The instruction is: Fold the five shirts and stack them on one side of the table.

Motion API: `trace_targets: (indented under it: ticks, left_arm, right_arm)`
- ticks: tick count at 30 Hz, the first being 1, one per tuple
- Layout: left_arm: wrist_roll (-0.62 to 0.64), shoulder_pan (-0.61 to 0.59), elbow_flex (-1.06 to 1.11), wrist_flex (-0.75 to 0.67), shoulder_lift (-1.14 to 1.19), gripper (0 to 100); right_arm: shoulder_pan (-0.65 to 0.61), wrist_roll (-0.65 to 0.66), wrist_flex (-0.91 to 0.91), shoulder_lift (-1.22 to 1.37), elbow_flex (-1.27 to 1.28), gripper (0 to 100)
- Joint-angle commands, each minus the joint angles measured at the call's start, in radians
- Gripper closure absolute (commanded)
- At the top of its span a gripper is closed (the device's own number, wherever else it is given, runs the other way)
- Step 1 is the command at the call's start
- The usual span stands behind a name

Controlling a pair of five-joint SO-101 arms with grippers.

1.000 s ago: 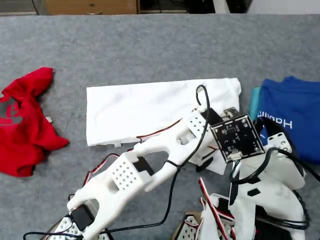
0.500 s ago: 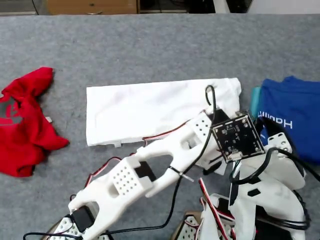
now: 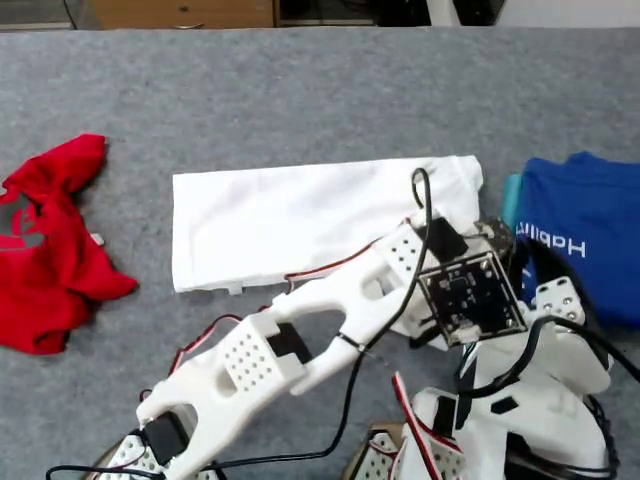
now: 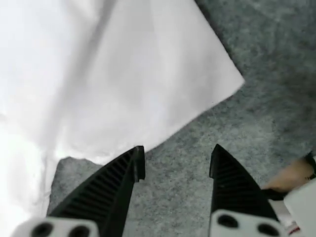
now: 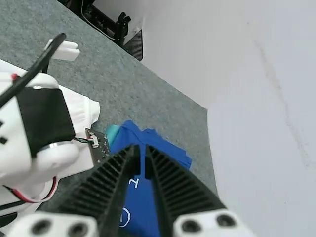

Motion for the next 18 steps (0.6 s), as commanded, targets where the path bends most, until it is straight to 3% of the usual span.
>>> trace_targets:
  ticks: [1, 12, 18]
  left_arm:
    - [-0.012, -0.029, -0.028, -0.054, 0.016, 78]
    - [-0.006, -0.04, -0.074, -0.072, 0.15, 78]
    - [-0.015, -0.037, -0.14, -0.052, 0.15, 89]
  right_arm:
    - [0.016, -0.005, 0.003, -0.002, -0.05, 96.4]
    - [0.016, -0.005, 0.003, -0.004, -0.021, 96.4]
    - [0.016, -0.005, 0.003, -0.005, -0.019, 96.4]
